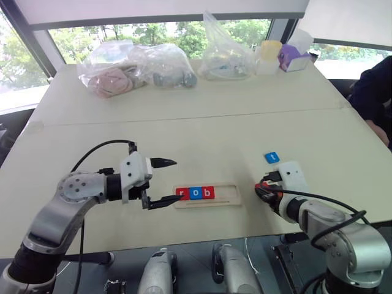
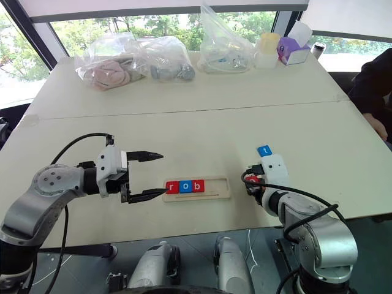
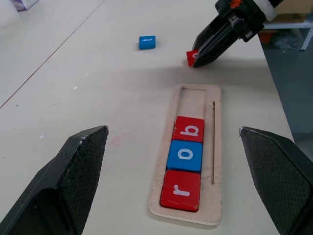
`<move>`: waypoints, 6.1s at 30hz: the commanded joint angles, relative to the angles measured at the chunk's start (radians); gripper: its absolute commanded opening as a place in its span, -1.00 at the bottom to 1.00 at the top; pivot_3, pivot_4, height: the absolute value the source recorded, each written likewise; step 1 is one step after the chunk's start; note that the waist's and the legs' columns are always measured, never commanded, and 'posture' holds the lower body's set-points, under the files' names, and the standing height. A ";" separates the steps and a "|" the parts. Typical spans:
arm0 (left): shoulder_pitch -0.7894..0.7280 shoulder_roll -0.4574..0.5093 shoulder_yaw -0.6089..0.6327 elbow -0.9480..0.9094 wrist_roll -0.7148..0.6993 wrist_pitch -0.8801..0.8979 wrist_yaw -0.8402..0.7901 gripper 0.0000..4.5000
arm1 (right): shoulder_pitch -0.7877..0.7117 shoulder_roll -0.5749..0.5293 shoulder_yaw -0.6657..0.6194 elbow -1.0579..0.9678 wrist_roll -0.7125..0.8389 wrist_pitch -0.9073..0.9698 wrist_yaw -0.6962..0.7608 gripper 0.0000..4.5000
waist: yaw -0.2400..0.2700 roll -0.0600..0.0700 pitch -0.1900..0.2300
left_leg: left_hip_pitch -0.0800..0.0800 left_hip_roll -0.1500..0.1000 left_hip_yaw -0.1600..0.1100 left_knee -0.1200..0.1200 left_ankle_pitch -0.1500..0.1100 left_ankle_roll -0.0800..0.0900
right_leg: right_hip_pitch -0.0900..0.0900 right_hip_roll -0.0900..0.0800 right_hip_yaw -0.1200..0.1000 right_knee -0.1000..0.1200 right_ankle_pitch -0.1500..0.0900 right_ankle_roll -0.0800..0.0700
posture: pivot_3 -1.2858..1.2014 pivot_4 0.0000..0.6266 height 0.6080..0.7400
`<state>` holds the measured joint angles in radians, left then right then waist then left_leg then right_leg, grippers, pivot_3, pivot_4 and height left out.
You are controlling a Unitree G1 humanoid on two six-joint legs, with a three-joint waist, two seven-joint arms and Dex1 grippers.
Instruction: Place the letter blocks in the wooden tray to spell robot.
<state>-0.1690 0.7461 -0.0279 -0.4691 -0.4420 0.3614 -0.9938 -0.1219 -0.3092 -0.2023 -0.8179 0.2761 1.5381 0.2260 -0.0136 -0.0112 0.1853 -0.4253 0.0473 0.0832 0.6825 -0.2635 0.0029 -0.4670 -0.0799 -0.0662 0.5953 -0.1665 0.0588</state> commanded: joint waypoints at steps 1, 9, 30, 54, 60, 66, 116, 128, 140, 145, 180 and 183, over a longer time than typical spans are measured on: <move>-0.001 -0.003 -0.006 -0.011 0.010 -0.021 0.001 1.00 | 0.006 -0.012 0.013 0.002 -0.005 -0.026 -0.006 -0.47 | 0.001 0.000 0.000 | 0.000 0.000 0.000 0.000 0.000 0.000 | 0.000 0.000 0.000 0.000 0.000 0.000 | 0.03 -0.52 1.00; 0.018 -0.009 0.000 -0.025 0.019 -0.018 0.003 1.00 | -0.044 -0.310 0.031 0.006 0.157 -0.088 0.271 0.80 | 0.001 0.001 0.001 | 0.000 0.000 0.000 0.000 0.000 0.000 | 0.000 -0.001 0.000 -0.001 0.000 0.000 | 0.03 -0.52 1.00; -0.006 -0.005 -0.005 -0.012 0.023 -0.023 0.002 1.00 | -0.303 -0.724 0.418 0.844 -0.136 -1.343 1.108 0.80 | 0.005 -0.003 0.003 | 0.001 -0.003 0.001 0.001 0.000 0.000 | 0.002 0.000 0.000 0.000 0.000 0.001 | 0.03 -0.52 1.00; 0.022 0.018 0.011 -0.033 0.008 -0.021 0.023 1.00 | -0.380 -0.618 0.446 1.004 -0.221 -1.424 1.156 -0.47 | 0.004 -0.003 0.003 | 0.007 -0.003 0.003 0.001 0.000 0.000 | 0.007 0.000 0.000 0.001 0.000 0.000 | 0.03 -0.52 1.00; 0.022 0.019 0.011 -0.032 0.008 -0.021 0.020 1.00 | -0.392 -0.600 0.398 0.822 -0.112 -1.263 1.163 -0.47 | 0.004 -0.002 0.003 | 0.008 -0.003 0.003 0.001 0.000 0.000 | 0.006 0.000 0.000 0.002 0.000 0.000 | 0.03 -0.52 1.00; 0.016 0.018 0.008 -0.026 0.004 -0.022 0.015 1.00 | -0.418 -0.525 0.414 0.663 -0.036 -1.086 1.106 -0.47 | 0.005 -0.003 0.003 | 0.008 -0.002 0.002 0.001 0.000 0.000 | 0.006 0.001 0.000 0.003 0.000 0.000 | 0.03 -0.52 1.00; 0.024 0.054 0.018 -0.069 -0.006 0.035 -0.021 1.00 | -0.382 -0.430 0.569 0.687 -0.165 -1.114 0.995 -0.47 | 0.004 -0.002 0.003 | 0.007 -0.003 0.002 0.001 0.000 0.000 | 0.006 0.000 0.000 0.002 0.000 0.000 | 0.03 -0.52 1.00; 0.015 0.041 0.016 -0.071 0.000 0.044 -0.012 1.00 | -0.394 -0.411 0.571 0.694 -0.164 -1.103 0.997 0.08 | 0.004 -0.003 0.003 | 0.007 -0.003 0.002 0.001 0.000 0.000 | 0.006 0.000 0.000 0.002 0.000 0.000 | 0.03 -0.52 1.00; 0.020 0.037 0.010 -0.077 -0.001 0.043 -0.003 1.00 | -0.431 -0.406 0.452 0.618 -0.077 -1.007 0.942 0.78 | 0.004 -0.002 0.003 | 0.007 -0.003 0.002 0.001 0.000 0.000 | 0.006 0.000 0.001 0.002 0.000 0.000 | 0.03 -0.52 1.00; 0.016 0.034 0.007 -0.069 0.000 0.039 -0.008 1.00 | -0.402 -0.431 0.434 0.617 -0.083 -1.002 0.920 0.78 | 0.006 -0.002 0.003 | 0.007 -0.003 0.003 0.001 0.000 0.000 | 0.006 0.000 0.000 0.002 0.000 0.000 | 0.03 -0.52 1.00; 0.001 0.025 0.000 -0.059 0.007 0.035 -0.020 1.00 | -0.341 -0.390 0.492 0.647 -0.141 -1.070 0.855 0.78 | 0.004 -0.003 0.003 | 0.007 -0.003 0.002 0.001 0.000 0.000 | 0.006 0.000 0.001 0.002 0.000 0.000 | 0.03 -0.52 1.00; 0.000 0.024 0.000 -0.061 0.006 0.038 -0.018 1.00 | -0.338 -0.400 0.490 0.633 -0.131 -1.059 0.872 0.78 | 0.004 -0.003 0.003 | 0.007 -0.003 0.002 0.001 0.000 0.000 | 0.006 0.000 0.001 0.002 0.000 0.000 | 0.03 -0.52 1.00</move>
<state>-0.1630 0.7731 -0.0271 -0.5038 -0.4257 0.4055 -1.0180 -0.4454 -0.7001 0.3073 -0.1603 0.1329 0.4763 1.0887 -0.0093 -0.0137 0.1878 -0.4181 0.0446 0.0856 0.6835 -0.2632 0.0032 -0.4613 -0.0797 -0.0657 0.5972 -0.1663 0.0588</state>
